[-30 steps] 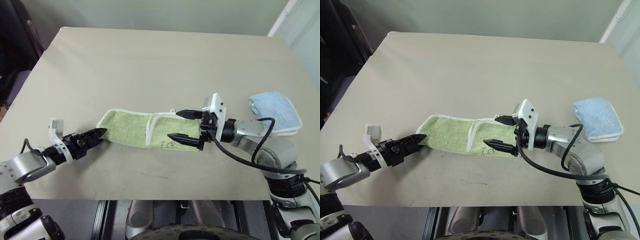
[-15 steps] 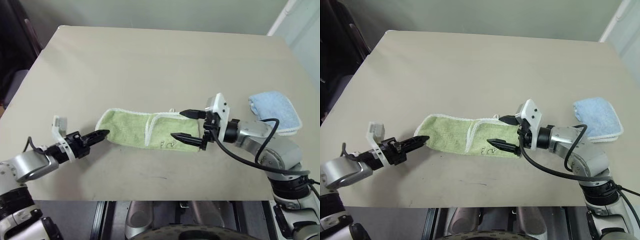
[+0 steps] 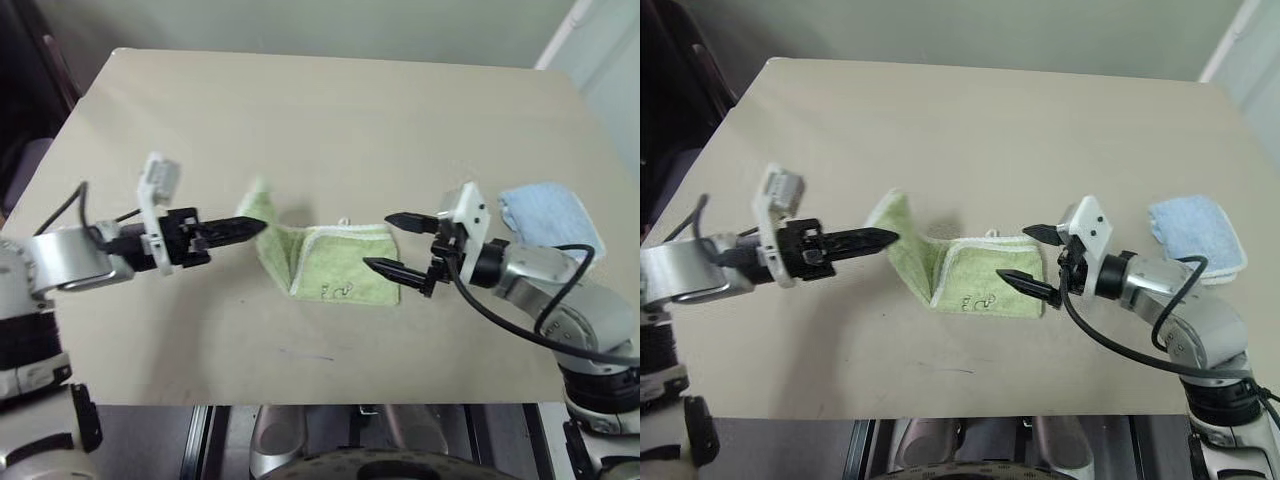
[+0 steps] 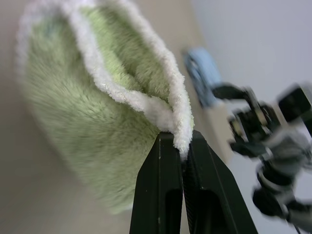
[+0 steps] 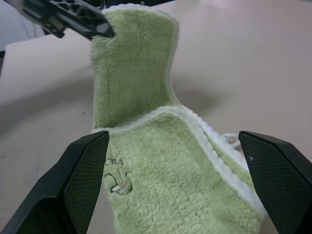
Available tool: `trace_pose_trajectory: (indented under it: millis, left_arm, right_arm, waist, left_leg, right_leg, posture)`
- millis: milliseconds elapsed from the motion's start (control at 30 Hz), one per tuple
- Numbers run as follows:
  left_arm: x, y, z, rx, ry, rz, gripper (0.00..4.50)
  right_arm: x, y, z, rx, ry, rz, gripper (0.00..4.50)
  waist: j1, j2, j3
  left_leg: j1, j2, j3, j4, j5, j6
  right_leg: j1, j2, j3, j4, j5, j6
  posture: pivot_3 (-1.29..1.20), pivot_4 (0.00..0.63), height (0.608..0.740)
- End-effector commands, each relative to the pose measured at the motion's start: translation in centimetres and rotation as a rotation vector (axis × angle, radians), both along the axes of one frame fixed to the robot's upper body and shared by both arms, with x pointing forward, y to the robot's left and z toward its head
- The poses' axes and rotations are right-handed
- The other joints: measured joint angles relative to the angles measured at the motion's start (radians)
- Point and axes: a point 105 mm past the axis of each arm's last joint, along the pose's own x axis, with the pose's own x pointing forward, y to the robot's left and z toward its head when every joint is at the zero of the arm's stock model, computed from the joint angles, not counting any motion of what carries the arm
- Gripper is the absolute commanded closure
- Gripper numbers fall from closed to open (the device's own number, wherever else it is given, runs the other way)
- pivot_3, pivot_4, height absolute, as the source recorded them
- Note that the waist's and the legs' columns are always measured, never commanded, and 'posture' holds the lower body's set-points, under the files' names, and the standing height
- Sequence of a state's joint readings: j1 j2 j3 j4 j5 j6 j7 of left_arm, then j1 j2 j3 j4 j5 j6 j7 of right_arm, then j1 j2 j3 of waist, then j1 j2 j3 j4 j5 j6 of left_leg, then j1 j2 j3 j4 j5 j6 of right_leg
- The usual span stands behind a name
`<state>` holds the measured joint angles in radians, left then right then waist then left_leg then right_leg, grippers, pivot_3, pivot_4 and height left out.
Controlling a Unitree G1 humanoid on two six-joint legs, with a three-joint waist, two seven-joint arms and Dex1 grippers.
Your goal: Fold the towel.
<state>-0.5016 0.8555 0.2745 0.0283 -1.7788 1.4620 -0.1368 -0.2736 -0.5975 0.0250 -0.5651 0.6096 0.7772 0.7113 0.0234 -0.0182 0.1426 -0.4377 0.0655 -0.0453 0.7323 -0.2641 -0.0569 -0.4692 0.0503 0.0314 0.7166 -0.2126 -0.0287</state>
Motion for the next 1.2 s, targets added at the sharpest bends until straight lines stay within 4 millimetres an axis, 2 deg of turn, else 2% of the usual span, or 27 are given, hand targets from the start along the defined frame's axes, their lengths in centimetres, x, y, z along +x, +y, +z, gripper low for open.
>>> trace_pose_trajectory:
  millis: [33,100,167,400,467,767,1000,1200]
  left_arm:
    - [-0.6,-2.3,0.7,-0.006,-0.035,-0.127,4.49]
    - [-0.7,-3.7,0.1,-0.006,-0.018,-0.197,4.49]
    - [-0.6,-4.1,-0.3,0.000,-0.012,-0.222,4.49]
    - [0.3,-7.3,-3.2,0.026,0.031,-0.331,4.49]
    - [0.7,-8.8,-4.0,0.026,0.031,-0.361,4.49]
    - [0.4,-13.2,-5.1,0.029,0.007,-0.500,4.49]
    - [1.4,-15.0,-6.9,0.092,-0.063,-0.480,4.49]
    - [1.4,-15.9,-6.8,0.063,-0.081,-0.490,4.49]
  right_arm:
    - [-0.3,-0.6,1.4,0.012,-0.056,-0.041,0.00]
    - [-0.4,-1.0,1.4,0.013,-0.060,-0.074,0.00]
    - [-0.4,-1.1,1.5,0.015,-0.061,-0.088,0.00]
    - [-0.7,-2.0,1.4,0.010,-0.062,-0.159,0.00]
    - [-0.8,-2.2,1.4,0.009,-0.062,-0.177,0.00]
    - [-1.1,-2.7,1.5,0.006,-0.062,-0.218,0.00]
    - [-1.2,-2.9,1.4,-0.003,-0.059,-0.233,0.00]
    - [-1.2,-2.9,1.4,-0.007,-0.057,-0.236,0.00]
  waist:
    - [0.000,0.000,0.000]
    - [0.000,0.000,0.000]
    - [0.000,0.000,0.000]
    - [0.000,-0.001,0.000]
    - [0.001,-0.001,0.000]
    - [0.005,-0.001,0.001]
    - [0.009,-0.001,0.001]
    - [0.010,-0.001,0.001]
  left_leg:
    - [0.000,0.000,0.000,0.000,0.000,0.000]
    - [0.000,0.000,0.000,0.000,0.000,0.000]
    - [0.000,0.000,0.000,0.000,0.000,0.001]
    - [0.000,0.000,-0.001,0.001,0.001,0.002]
    - [0.000,0.000,-0.001,0.001,0.001,0.003]
    - [-0.001,-0.001,0.001,0.003,0.002,0.005]
    - [-0.001,-0.001,0.003,0.003,0.003,0.006]
    - [-0.001,-0.001,0.003,0.004,0.003,0.008]
  right_leg:
    - [0.000,0.000,0.000,0.000,0.000,0.000]
    - [0.000,0.000,0.000,0.000,-0.001,0.001]
    - [0.000,0.000,0.000,0.000,-0.001,0.002]
    - [0.001,0.000,0.000,0.000,0.000,0.003]
    - [0.001,0.000,0.001,0.000,0.000,0.004]
    - [0.002,-0.001,0.001,-0.001,0.001,0.008]
    - [0.003,-0.001,0.001,-0.001,0.001,0.010]
    - [0.004,-0.001,0.001,-0.002,0.002,0.012]
  posture:
    - [0.00,0.150,0.697]
    - [0.00,0.150,0.697]
    - [0.00,0.150,0.697]
    - [0.00,0.150,0.697]
    - [0.00,0.150,0.697]
    - [0.00,0.150,0.697]
    - [0.00,0.150,0.697]
    - [0.00,0.150,0.697]
